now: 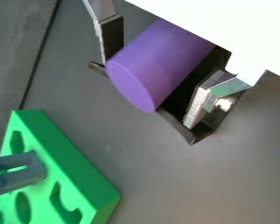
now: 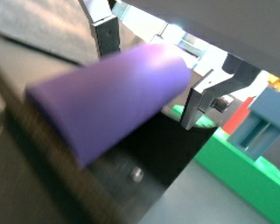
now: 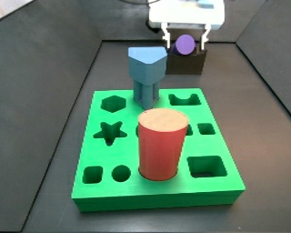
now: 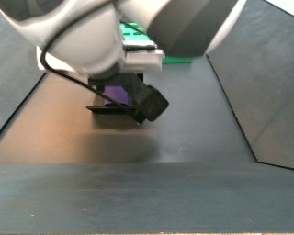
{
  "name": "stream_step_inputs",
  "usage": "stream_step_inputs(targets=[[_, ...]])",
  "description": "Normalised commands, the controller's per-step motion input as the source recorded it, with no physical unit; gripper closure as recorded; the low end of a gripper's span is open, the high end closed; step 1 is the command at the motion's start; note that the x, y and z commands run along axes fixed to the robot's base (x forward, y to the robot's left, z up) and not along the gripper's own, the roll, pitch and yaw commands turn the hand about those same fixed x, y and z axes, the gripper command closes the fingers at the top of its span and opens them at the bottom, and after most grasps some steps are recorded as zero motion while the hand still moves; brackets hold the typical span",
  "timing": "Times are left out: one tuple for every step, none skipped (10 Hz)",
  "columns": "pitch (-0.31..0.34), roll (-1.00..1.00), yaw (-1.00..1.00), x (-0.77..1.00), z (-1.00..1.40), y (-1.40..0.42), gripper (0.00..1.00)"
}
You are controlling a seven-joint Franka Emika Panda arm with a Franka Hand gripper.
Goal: Pick up the round object. Move up. Place the round object on the fixture. Regrasp the round object. Move to above the board. Insert the round object.
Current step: Regrasp the round object.
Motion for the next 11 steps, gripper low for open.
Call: stream_step_inputs(targets=[[-0.025,0.02,0.00,-0.02,1.00,0.00,0.00],[-0.016,0.04,0.02,-0.03,1.00,0.00,0.00],[0.002,0.05,0.03,-0.04,1.00,0.00,0.00],[0.019,0.05,0.03,-0.04,0.90,0.00,0.00],[0.039,0.05,0.03,-0.04,0.72,0.00,0.00],[0.060,0.05,0.02,-0.03,0.48,0.01,0.00],[0.071,0.05,0.01,-0.03,0.29,0.00,0.00],[0.063,1.00,0.03,-0.15,0.83,-0.77,0.00],[0.061,1.00,0.03,-0.14,0.72,-0.77,0.00],[0.046,1.00,0.03,-0.14,0.50,-0.57,0.00],[0.041,1.00,0.03,-0.13,0.38,-0.46,0.00]])
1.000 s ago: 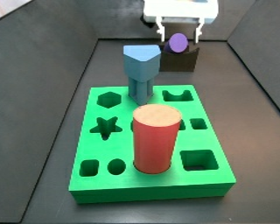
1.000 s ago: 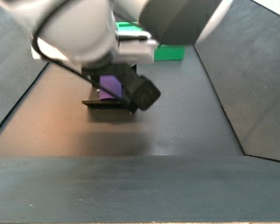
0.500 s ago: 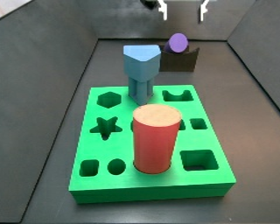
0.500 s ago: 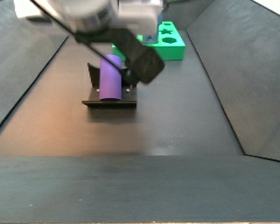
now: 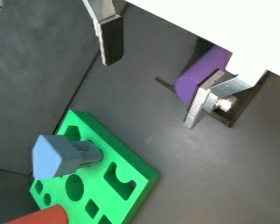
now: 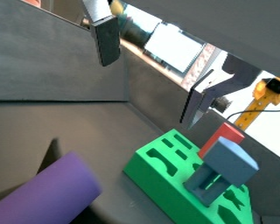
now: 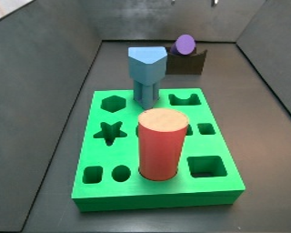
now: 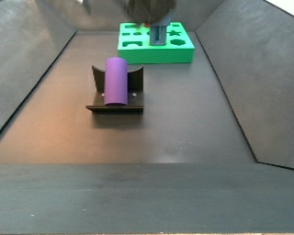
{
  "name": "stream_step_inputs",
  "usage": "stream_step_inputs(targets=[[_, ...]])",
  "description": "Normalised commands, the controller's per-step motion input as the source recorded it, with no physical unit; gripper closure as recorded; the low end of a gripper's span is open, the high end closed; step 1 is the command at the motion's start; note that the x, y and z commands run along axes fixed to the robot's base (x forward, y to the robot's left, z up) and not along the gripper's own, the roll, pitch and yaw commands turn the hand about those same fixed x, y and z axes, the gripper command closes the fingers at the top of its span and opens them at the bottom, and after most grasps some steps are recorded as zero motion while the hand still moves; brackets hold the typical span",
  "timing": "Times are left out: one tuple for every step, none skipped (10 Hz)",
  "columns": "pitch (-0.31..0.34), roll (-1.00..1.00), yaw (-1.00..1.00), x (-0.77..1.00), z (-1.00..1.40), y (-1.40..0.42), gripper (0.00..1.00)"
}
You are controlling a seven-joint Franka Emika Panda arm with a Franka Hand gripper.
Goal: Pick up the round object. Move up. Place the round object on the fixture. Regrasp the round object. Move to above the board. Insert the round object.
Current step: Regrasp the round object.
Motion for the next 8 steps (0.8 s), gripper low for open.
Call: stream_step_inputs(targets=[[0.037,1.00,0.03,-0.08,0.11,-0.24,0.00],[0.037,1.00,0.03,-0.05,0.05,-0.13,0.00],[0.040,1.00,0.03,-0.02,0.04,-0.03,0.00],[0.038,1.00,0.03,-0.01,0.03,-0.03,0.00],[0.033,1.00,0.03,-0.03,0.01,-0.03,0.00],[0.028,1.00,0.03,-0.04,0.01,-0.02,0.00],[0.023,1.00,0.03,-0.04,0.01,-0.02,0.00],[0.018,1.00,0.03,-0.04,0.01,-0.02,0.00]])
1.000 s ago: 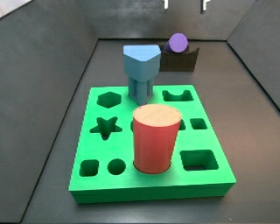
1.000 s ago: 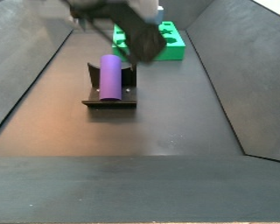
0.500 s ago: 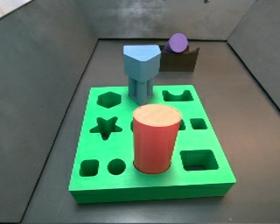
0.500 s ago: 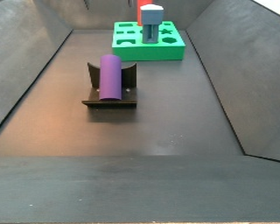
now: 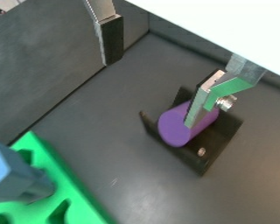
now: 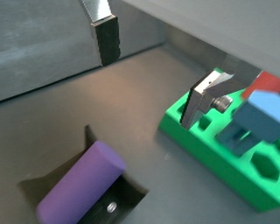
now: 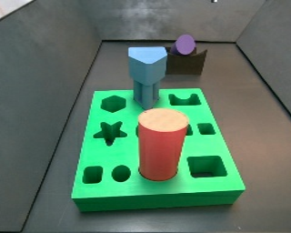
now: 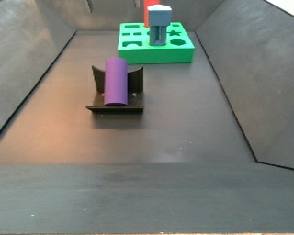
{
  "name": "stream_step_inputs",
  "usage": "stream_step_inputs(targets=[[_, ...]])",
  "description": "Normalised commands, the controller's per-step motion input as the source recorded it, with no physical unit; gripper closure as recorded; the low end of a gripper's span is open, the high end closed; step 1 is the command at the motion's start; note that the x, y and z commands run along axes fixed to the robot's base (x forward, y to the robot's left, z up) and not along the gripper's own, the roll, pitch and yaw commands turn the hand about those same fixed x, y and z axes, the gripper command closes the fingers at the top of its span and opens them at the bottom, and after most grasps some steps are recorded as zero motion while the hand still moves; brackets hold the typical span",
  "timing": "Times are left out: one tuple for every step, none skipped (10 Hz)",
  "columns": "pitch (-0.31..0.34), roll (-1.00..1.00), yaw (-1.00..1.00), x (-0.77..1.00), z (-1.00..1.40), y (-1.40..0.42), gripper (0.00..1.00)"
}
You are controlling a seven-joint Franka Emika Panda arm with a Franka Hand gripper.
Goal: Pick up the round object. Move up. Place the round object on the fixture. Regrasp the round object. Move to above the board. Insert the round object.
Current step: Regrasp the round object.
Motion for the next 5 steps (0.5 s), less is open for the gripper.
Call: stream_step_inputs(targets=[[0.010,1.00,0.03,-0.03,0.01,-0.02,0.00],[0.004,1.00,0.03,-0.03,0.00,-0.02,0.00],[-0.001,1.00,0.03,-0.02,0.00,-0.02,0.00],[-0.003,1.00,0.03,-0.02,0.00,-0.02,0.00],[-0.002,1.00,0.03,-0.02,0.00,-0.02,0.00]])
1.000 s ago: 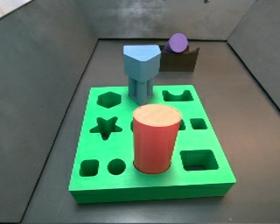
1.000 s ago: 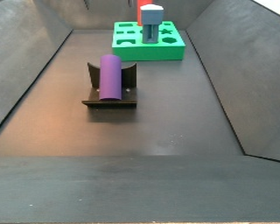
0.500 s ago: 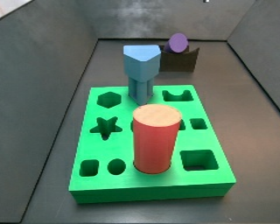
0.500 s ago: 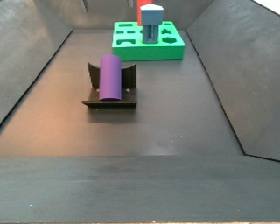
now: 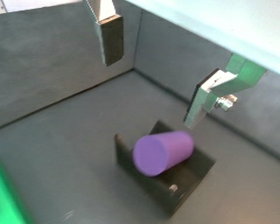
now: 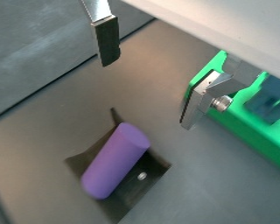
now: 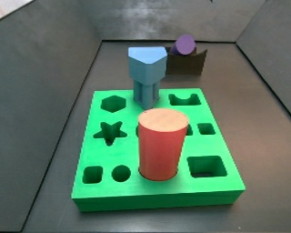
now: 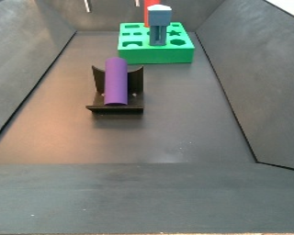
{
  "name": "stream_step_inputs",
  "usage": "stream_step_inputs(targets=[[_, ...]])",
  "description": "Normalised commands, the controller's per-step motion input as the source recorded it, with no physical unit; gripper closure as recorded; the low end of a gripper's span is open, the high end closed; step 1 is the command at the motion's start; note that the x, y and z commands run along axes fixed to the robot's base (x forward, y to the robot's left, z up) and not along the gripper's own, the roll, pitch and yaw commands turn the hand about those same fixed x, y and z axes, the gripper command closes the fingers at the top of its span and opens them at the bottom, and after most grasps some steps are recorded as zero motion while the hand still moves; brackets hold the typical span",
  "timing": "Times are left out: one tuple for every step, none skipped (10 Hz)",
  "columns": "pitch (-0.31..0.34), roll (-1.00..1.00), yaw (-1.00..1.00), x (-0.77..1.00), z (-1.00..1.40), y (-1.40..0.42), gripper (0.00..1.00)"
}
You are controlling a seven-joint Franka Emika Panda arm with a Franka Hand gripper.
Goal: Pick up the round object. Move up. Place the round object on the fixture. Regrasp the round object. Move to above the board. Insert the round object.
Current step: Regrasp the round object.
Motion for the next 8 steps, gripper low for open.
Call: stream_step_inputs(targets=[[0.002,1.00,0.03,-0.01,0.01,-0.02,0.00],[0.007,1.00,0.04,0.00,0.00,-0.02,0.00],[0.013,1.00,0.04,0.02,-0.01,-0.02,0.00],[0.020,1.00,0.04,0.03,-0.01,-0.02,0.00],[0.029,1.00,0.04,0.04,-0.01,-0.02,0.00],[0.047,1.00,0.05,0.06,-0.01,-0.03,0.00],[0.066,1.00,0.06,0.07,-0.01,-0.03,0.00],[0.088,1.00,0.07,0.08,-0.01,-0.03,0.00]])
